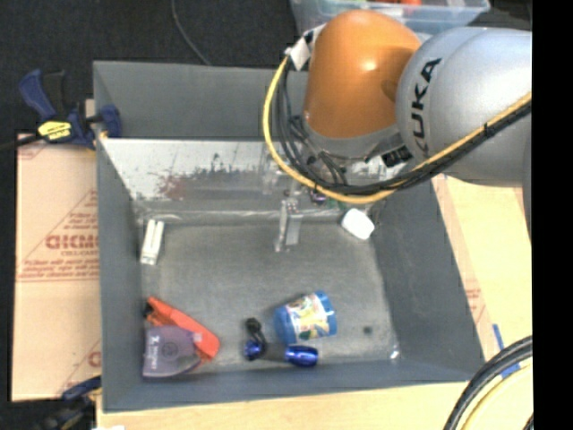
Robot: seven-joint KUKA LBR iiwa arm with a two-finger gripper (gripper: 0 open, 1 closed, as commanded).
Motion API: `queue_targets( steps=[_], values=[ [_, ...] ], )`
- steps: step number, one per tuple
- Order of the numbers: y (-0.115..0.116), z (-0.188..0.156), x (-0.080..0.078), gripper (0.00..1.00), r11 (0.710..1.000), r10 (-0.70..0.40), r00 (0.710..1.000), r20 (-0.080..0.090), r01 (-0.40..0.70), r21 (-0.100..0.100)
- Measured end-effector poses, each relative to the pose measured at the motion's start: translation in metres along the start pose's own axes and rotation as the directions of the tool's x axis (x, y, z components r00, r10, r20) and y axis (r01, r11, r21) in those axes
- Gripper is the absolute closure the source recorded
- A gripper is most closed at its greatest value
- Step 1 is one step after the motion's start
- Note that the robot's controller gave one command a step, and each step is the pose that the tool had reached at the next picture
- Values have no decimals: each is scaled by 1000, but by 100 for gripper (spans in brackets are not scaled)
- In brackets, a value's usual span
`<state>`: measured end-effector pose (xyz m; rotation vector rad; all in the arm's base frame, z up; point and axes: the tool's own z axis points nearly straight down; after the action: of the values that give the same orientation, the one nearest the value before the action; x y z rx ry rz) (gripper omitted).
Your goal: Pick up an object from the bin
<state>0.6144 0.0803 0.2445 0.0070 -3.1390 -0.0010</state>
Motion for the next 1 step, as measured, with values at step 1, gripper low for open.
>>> queue_targets(
  steps=[1],
  values=[
    [0, -4, -1, 0, 1000, 2, 1000, 7, -2, -1]
  ],
)
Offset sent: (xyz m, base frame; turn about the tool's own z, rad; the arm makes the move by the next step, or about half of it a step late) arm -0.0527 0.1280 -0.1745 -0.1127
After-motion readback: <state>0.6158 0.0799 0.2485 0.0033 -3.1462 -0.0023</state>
